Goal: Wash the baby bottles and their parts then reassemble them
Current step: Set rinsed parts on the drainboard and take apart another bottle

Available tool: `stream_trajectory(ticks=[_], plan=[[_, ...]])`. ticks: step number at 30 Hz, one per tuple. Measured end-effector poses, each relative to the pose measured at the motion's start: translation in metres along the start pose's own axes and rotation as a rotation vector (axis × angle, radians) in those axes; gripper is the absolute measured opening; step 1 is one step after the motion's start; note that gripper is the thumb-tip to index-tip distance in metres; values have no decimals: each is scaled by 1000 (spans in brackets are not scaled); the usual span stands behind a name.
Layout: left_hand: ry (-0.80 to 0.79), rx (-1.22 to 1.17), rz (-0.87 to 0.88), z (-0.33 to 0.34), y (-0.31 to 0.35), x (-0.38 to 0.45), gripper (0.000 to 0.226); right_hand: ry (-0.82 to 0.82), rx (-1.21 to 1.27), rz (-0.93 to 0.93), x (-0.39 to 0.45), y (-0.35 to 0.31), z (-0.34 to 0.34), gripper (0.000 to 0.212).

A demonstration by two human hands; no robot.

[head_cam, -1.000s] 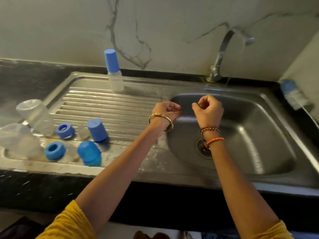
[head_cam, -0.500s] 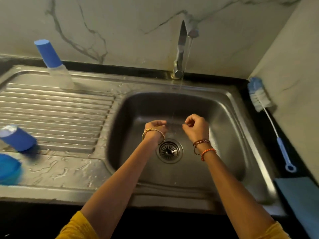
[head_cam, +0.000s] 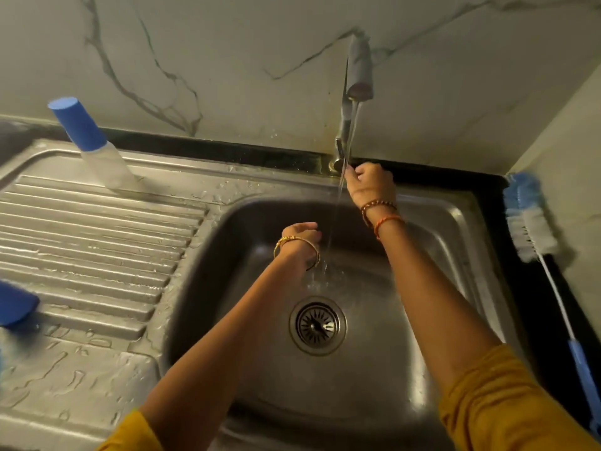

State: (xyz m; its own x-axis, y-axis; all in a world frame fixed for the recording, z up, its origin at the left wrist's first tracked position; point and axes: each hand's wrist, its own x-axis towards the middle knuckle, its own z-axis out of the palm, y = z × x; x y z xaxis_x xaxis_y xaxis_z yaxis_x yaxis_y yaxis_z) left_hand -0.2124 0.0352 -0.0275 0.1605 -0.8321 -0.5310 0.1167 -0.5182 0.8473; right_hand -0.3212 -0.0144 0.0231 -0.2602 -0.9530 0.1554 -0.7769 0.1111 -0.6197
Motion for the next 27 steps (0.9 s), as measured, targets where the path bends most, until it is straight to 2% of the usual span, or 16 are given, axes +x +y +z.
stream_trajectory(ticks=[5, 8, 11, 16, 18, 21, 22, 24, 27], plan=[[-14, -84, -95, 5, 6, 16, 26, 84, -238, -74, 30, -15, 15, 51], [-12, -101, -110, 7, 5, 23, 23, 89, -281, -115, 33, -12, 17, 52], [-12, -130, -123, 8, 4, 27, 14, 91, -163, -14, 32, -11, 21, 51], [-35, -112, -115, 9, 5, 24, 14, 60, 11, 128, 30, -12, 26, 52], [-46, -111, -107, 8, 4, 20, 15, 11, 110, 164, 25, -8, 28, 49], [-55, -112, -76, 4, 1, 14, 20, -121, 248, 149, 3, 3, 30, 32], [-40, -104, -54, 1, -1, 12, 23, -150, 265, 142, -9, 8, 31, 36], [19, -36, 10, -5, -8, 5, 17, -94, 300, 119, -41, 18, 33, 40], [112, 107, 173, -18, -20, -5, 22, 153, 295, -42, -83, 28, 37, 18]])
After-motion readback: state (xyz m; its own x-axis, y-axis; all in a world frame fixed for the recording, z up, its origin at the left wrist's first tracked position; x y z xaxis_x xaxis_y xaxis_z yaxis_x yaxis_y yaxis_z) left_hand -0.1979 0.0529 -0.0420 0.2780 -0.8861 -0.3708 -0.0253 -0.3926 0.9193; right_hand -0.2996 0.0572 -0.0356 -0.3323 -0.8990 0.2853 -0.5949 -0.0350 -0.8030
